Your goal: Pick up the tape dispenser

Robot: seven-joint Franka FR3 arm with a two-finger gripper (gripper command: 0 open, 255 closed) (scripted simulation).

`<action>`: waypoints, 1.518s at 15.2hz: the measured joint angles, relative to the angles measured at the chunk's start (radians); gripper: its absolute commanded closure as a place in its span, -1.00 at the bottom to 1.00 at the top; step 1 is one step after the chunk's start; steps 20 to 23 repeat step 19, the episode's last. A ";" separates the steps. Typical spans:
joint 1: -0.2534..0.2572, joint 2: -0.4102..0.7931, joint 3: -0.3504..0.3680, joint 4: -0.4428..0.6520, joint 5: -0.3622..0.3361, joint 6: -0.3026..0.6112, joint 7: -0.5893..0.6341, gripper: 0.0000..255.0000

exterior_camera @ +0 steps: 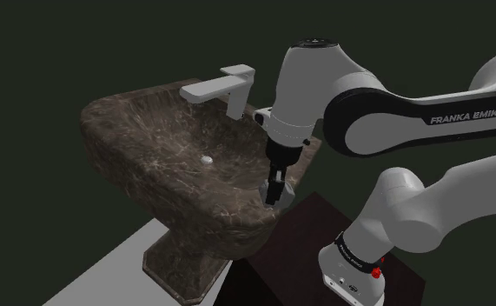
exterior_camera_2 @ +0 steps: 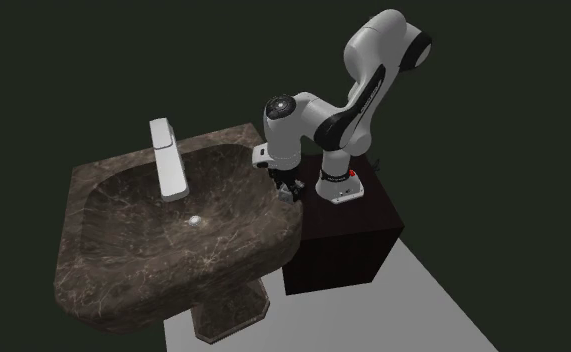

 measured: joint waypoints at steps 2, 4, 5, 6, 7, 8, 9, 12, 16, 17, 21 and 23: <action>0.000 0.000 0.000 0.000 0.000 0.000 0.000 1.00; 0.000 -0.001 0.000 0.006 0.000 -0.008 0.001 1.00; -0.001 0.000 -0.002 0.017 -0.002 -0.019 0.001 1.00; -0.002 -0.003 -0.004 0.026 -0.004 -0.031 0.000 1.00; -0.002 -0.009 -0.007 0.034 -0.005 -0.045 -0.001 1.00; -0.001 -0.012 -0.008 0.044 -0.005 -0.058 0.000 1.00; -0.001 -0.016 -0.010 0.054 -0.006 -0.072 0.000 1.00; -0.004 -0.022 -0.018 0.094 -0.012 -0.117 -0.003 1.00; -0.007 -0.031 -0.029 0.137 -0.018 -0.171 -0.006 1.00; -0.008 -0.032 -0.031 0.150 -0.020 -0.184 -0.007 1.00; -0.008 -0.032 -0.033 0.173 -0.022 -0.207 -0.006 1.00; -0.008 -0.032 -0.033 0.173 -0.022 -0.207 -0.006 1.00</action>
